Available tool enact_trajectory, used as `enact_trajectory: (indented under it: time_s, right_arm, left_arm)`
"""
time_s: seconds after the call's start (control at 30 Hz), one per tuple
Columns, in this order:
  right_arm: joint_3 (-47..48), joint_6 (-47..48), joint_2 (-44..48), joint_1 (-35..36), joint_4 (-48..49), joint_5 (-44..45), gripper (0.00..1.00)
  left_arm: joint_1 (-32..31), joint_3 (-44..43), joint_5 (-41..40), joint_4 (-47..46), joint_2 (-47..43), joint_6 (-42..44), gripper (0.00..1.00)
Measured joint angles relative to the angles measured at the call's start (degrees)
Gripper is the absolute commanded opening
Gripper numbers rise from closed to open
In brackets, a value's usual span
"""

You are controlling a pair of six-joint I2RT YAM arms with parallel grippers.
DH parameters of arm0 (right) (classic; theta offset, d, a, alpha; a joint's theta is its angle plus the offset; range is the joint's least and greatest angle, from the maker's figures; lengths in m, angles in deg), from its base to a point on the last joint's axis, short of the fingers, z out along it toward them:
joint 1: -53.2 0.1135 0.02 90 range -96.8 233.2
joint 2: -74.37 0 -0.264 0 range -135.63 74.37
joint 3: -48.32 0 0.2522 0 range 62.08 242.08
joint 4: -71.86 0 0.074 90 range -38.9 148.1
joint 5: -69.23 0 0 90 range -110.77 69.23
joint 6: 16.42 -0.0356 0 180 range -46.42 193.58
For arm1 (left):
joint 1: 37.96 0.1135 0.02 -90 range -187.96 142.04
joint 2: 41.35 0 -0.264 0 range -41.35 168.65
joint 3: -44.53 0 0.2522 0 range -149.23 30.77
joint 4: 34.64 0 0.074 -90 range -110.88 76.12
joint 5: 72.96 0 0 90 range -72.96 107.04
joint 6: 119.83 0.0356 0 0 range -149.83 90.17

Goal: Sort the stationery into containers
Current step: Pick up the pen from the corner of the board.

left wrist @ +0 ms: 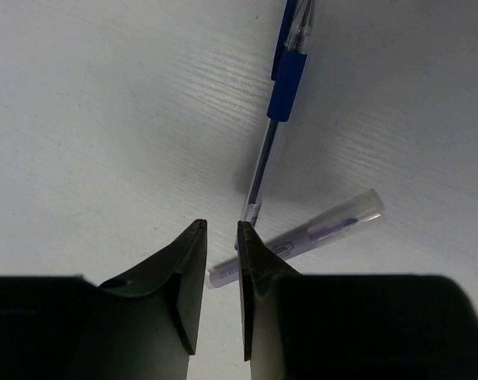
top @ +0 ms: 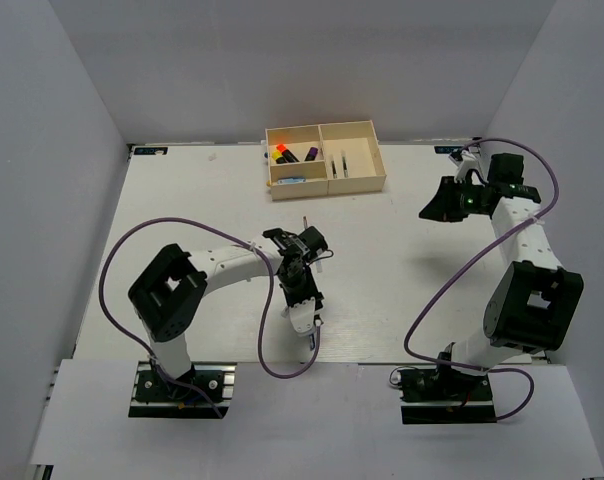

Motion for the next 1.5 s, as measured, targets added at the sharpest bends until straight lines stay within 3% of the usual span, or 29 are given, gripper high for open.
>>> enact_trajectory:
  time_s: [0.7,1.0,1.17,1.27,1.5]
  right_arm:
    - [-0.63,2.80,-1.01,-4.50,-0.87,-5.05,0.17]
    - [-1.49,4.09,-1.01,-5.90,-1.97,-5.97,0.14]
    - [-1.51,4.20,-1.01,-6.75,-2.32,-6.40,0.12]
    - [-1.29,3.08,-1.03,-7.85,-2.91,-7.13,0.11]
    - [2.69,-0.98,-2.62,-11.04,-3.82,-9.90,0.10]
  left_arm:
    - [-1.42,0.35,-5.64,-0.66,4.90,0.83,0.29]
    - [-3.76,0.24,-6.05,-1.40,5.09,1.05,0.15]
    - [-5.68,0.24,-2.32,-2.60,5.05,0.96,0.04]
    - [-6.45,-1.79,1.60,-1.79,4.96,-2.43,0.00]
    - [-6.54,-13.27,11.58,-2.99,2.60,-25.53,0.00]
